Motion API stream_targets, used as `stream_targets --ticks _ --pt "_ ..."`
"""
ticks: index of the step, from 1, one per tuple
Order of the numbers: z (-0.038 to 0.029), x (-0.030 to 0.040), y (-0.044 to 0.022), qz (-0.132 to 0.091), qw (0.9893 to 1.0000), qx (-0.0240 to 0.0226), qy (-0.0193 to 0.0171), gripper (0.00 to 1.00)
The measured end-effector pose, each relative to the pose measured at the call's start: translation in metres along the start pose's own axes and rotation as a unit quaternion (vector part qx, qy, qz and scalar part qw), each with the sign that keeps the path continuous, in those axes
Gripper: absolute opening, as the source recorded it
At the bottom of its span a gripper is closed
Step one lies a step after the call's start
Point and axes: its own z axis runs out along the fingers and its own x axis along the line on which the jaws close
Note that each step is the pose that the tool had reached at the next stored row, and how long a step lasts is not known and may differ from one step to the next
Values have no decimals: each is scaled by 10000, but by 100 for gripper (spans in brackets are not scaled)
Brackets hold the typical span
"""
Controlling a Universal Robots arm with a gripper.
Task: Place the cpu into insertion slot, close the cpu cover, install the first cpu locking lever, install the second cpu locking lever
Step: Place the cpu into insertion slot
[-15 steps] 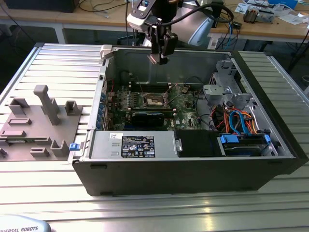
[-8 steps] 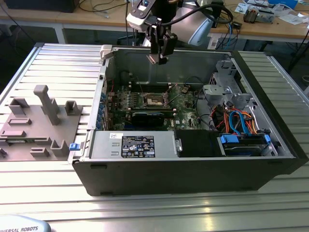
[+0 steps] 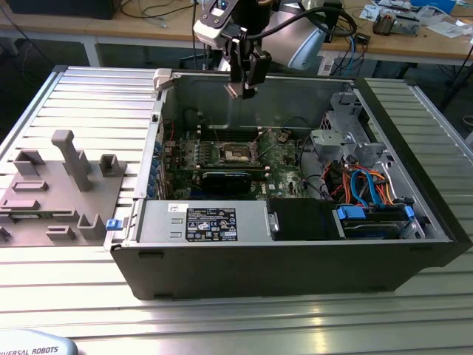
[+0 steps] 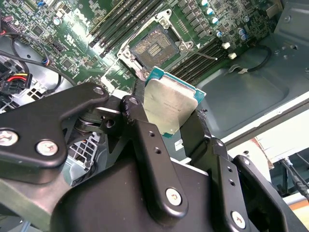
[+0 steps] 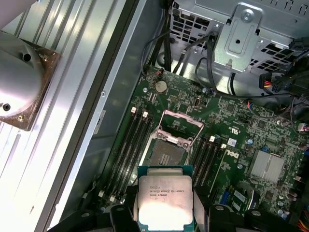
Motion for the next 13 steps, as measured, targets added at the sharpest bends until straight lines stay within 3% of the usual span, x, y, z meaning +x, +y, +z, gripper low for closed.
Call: stream_targets --ticks 13 --pt "0 -1 0 57 10000 -2 -3 54"
